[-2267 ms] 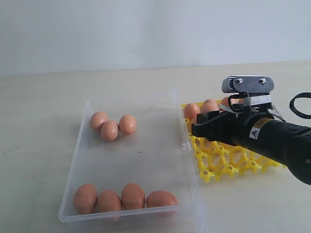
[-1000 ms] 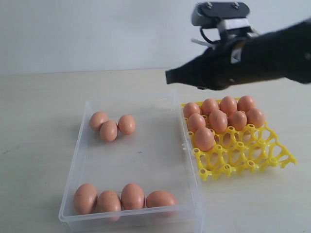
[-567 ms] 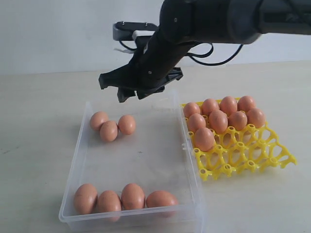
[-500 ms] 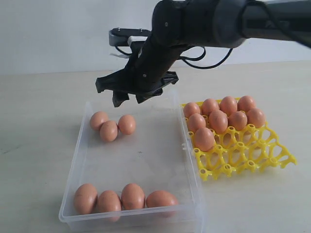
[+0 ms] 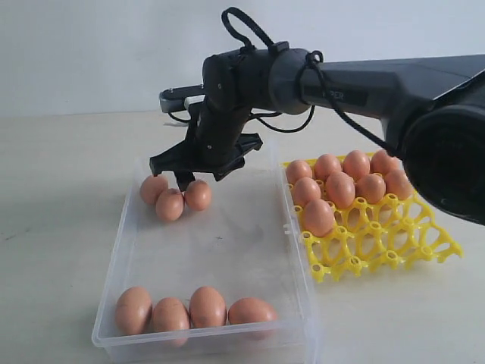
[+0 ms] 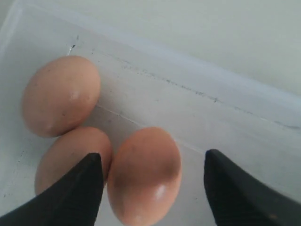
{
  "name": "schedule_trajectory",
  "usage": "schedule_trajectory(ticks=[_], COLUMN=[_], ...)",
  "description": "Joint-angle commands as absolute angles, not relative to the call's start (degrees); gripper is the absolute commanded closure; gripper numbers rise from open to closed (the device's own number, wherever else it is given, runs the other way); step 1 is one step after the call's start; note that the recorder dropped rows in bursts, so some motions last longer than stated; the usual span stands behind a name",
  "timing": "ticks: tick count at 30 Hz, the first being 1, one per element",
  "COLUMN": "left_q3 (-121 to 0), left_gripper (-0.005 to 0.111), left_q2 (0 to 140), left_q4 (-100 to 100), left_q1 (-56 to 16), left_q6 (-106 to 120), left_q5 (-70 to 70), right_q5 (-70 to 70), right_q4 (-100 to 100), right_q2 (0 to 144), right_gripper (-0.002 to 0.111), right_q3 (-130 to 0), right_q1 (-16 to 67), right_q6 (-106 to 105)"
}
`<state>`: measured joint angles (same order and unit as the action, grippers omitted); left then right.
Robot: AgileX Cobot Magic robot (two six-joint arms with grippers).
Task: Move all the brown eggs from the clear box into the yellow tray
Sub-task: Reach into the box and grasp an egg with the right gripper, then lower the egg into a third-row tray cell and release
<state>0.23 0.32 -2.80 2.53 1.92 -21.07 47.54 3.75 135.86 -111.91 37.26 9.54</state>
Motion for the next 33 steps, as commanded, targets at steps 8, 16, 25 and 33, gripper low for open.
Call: schedule_trajectory(ticks=[8, 16, 25, 33], left_q3=[0.0, 0.0, 0.0, 0.0], left_gripper=[0.107, 0.107, 0.107, 0.107], left_q2=[0.0, 0.0, 0.0, 0.0], left_q4=[-3.1, -3.1, -3.1, -3.1], left_q1=[2.2, 2.2, 2.2, 2.2], left_q6=[1.6, 1.6, 1.6, 1.6], left_q5=[-20.3, -20.3, -20.3, -20.3], right_q5=[46.3, 29.3, -11.0, -25.4], right_q4=[5.9, 2.5, 0.5, 14.7], right_q2=[138.3, 126.7, 106.3, 94.4], right_gripper=[0.089, 0.108, 0.108, 0.108], right_q3=[-113.7, -101.6, -64.2, -40.0], right_q1=[37.4, 37.4, 34.9, 30.0], right_q6=[8.2, 7.5, 4.2, -12.5])
